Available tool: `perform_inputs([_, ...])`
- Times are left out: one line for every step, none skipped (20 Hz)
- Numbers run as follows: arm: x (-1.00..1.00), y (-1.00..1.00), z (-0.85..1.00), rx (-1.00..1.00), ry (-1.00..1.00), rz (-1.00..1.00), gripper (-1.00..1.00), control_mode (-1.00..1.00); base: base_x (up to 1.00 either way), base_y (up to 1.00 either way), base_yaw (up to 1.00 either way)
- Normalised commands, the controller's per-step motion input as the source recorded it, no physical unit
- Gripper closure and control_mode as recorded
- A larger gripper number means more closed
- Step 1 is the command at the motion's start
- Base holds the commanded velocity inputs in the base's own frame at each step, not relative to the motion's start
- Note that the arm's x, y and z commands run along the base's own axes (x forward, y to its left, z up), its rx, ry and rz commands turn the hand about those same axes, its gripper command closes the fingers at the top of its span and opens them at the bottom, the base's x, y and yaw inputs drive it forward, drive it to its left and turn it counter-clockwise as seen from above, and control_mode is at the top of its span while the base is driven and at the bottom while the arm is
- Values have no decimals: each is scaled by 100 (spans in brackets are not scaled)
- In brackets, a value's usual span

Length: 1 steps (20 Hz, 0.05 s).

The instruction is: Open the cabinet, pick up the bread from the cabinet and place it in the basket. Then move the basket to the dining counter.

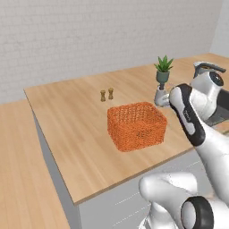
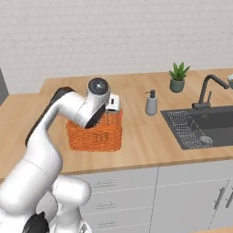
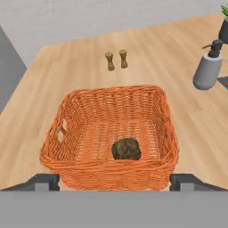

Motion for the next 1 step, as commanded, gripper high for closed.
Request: perform_inputs([-100, 7, 100, 0, -2, 0, -100, -100, 0, 0, 0])
